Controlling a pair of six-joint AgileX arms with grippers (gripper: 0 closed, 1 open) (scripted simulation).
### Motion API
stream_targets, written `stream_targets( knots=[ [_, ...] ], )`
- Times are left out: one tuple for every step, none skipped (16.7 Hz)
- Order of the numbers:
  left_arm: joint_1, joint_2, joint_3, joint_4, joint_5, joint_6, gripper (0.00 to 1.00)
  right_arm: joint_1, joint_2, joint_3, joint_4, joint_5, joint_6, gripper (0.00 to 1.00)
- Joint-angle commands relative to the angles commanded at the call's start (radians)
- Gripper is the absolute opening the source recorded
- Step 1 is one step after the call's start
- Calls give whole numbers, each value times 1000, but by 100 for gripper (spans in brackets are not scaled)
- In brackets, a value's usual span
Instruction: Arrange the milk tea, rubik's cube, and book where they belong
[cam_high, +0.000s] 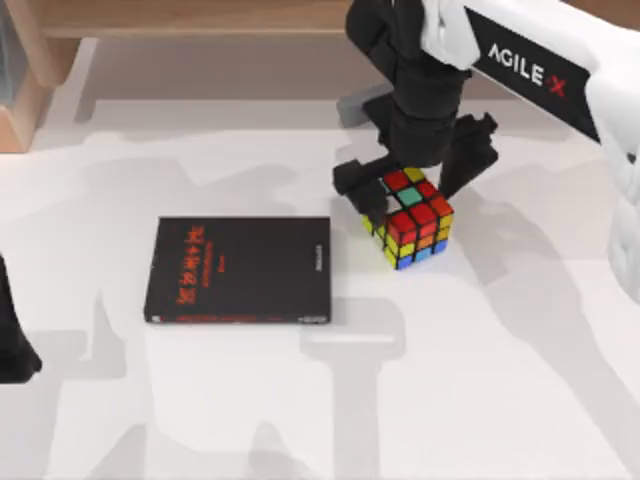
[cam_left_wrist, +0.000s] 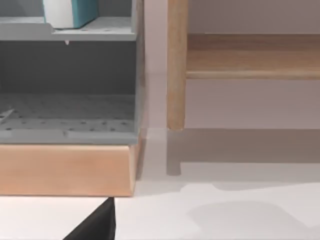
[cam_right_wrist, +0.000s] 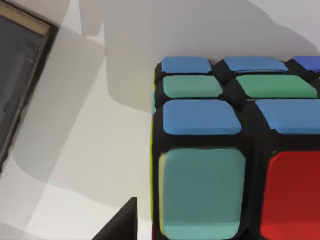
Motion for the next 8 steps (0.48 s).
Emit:
stream_targets(
  knots=[
    [0,0,0,0,0,0,100,0,0,0,0,0,0,62],
    [0,0,0,0,0,0,100,0,0,0,0,0,0,55],
    [0,0,0,0,0,0,100,0,0,0,0,0,0,47],
    [0,0,0,0,0,0,100,0,0,0,0,0,0,40],
    [0,0,0,0,0,0,100,0,0,0,0,0,0,32],
    [0,0,0,0,0,0,100,0,0,0,0,0,0,25],
    [0,0,0,0,0,0,100,0,0,0,0,0,0,17],
    [0,0,0,0,0,0,100,0,0,0,0,0,0,10]
  ],
)
